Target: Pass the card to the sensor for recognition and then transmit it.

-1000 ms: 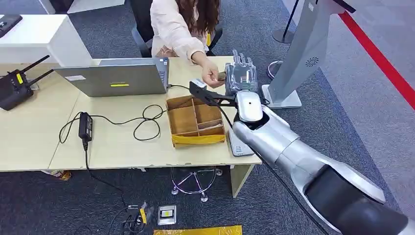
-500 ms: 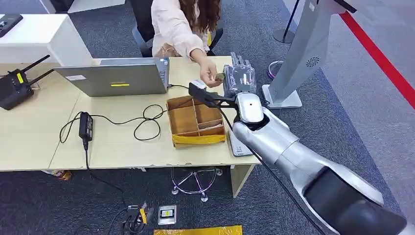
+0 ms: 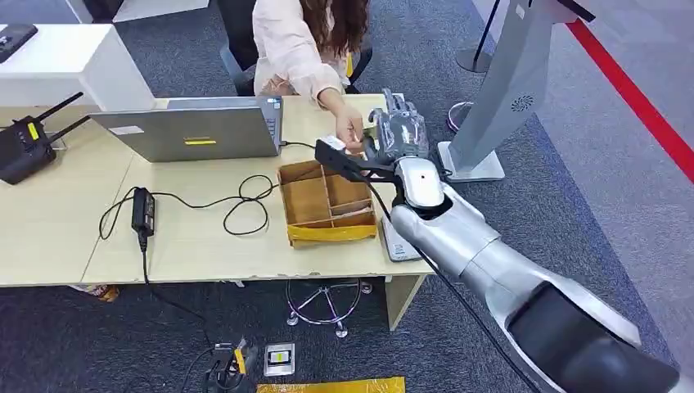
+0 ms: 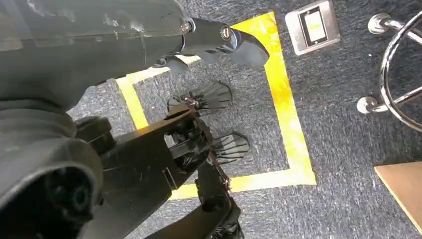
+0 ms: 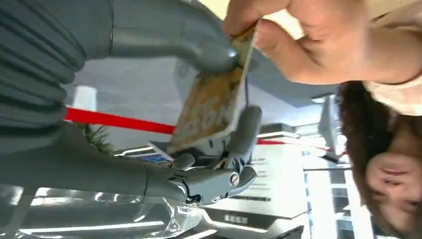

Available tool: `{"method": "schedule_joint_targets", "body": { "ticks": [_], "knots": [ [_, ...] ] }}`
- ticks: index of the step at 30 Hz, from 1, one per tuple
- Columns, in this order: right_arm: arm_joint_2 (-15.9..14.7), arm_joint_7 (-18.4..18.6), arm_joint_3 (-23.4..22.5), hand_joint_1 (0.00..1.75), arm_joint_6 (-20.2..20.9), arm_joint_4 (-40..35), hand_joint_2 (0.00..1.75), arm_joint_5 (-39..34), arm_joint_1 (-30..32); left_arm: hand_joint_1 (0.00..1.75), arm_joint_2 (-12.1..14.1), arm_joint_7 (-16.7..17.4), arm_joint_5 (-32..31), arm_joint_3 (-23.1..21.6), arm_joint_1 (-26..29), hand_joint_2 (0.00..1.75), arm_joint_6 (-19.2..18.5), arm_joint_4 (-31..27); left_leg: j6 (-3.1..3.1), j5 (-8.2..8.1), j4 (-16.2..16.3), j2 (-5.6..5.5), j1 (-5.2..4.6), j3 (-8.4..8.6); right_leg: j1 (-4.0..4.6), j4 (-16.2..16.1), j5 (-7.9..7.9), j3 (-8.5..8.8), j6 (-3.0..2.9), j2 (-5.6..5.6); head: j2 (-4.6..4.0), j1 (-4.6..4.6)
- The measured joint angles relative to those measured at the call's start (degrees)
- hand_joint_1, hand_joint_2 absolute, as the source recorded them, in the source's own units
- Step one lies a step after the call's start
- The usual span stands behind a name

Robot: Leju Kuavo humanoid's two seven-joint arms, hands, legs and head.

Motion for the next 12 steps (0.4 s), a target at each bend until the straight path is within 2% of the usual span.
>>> {"method": "schedule_joint_targets", "body": {
  "ticks": [3, 12],
  "knots": [
    [0.24, -2.26, -0.26, 0.00, -0.99, 0.00, 0.00, -0.61, 0.42, 0.00, -0.07, -0.29, -0.02, 0.00, -0.01, 0.00, 0.00, 0.00, 0.00, 0.00, 0.00, 0.00, 0.00, 0.00, 0.00, 0.00, 0.00, 0.00, 0.00, 0.01, 0.00, 0.00],
    [0.57, -3.61, -1.20, 0.00, -3.21, 0.00, 0.00, -0.68, 0.67, 0.00, -0.02, -0.66, -0.02, 0.00, 0.00, 0.00, -0.24, 0.11, 0.00, 0.00, 0.00, 0.00, 0.00, -0.01, 0.00, 0.00, 0.00, 0.00, 0.00, 0.00, 0.00, 0.00]
  ]
}}
